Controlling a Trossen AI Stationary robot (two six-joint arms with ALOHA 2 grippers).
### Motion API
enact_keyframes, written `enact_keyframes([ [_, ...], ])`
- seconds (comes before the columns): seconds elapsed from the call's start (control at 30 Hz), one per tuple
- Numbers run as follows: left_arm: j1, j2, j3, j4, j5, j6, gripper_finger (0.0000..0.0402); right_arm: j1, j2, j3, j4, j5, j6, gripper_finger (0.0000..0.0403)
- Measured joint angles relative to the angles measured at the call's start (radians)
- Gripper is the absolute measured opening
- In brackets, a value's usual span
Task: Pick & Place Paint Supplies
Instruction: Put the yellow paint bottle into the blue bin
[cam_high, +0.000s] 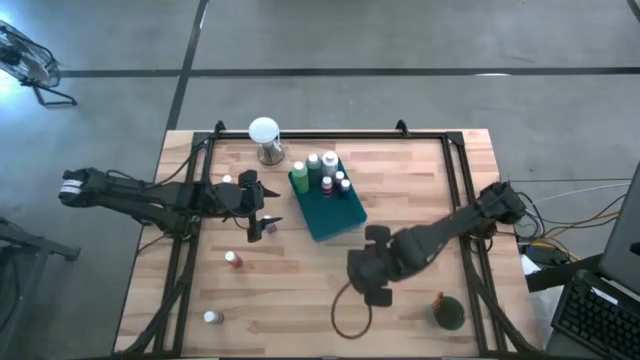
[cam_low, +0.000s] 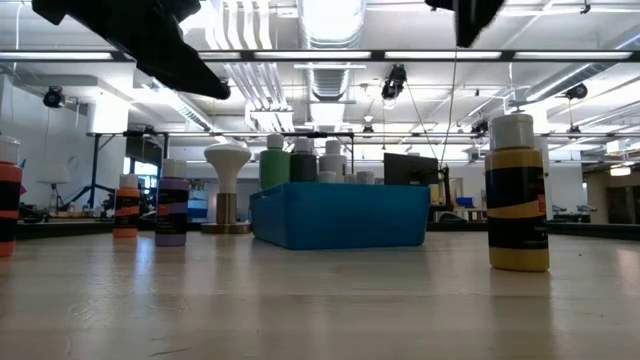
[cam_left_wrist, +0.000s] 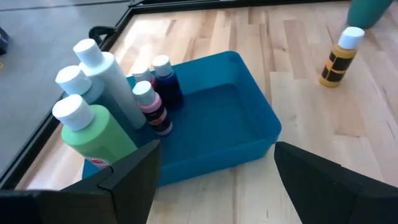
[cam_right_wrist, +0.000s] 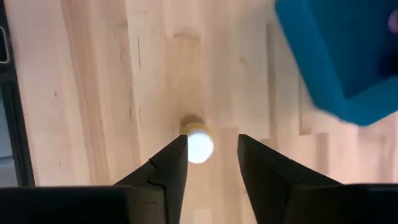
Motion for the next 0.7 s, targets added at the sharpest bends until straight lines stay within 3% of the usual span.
enact_keyframes([
  [0.37, 0.0, 0.0, 0.0, 0.004, 0.0, 0.0, 0.0314, 0.028, 0.003, -0.147, 0.09, 0.002, 0.055, 0.0214],
  [0.7, 0.0, 0.0, 0.0, 0.002, 0.0, 0.0, 0.0314, 0.028, 0.003, -0.246, 0.216, -0.048, 0.053, 0.0221],
])
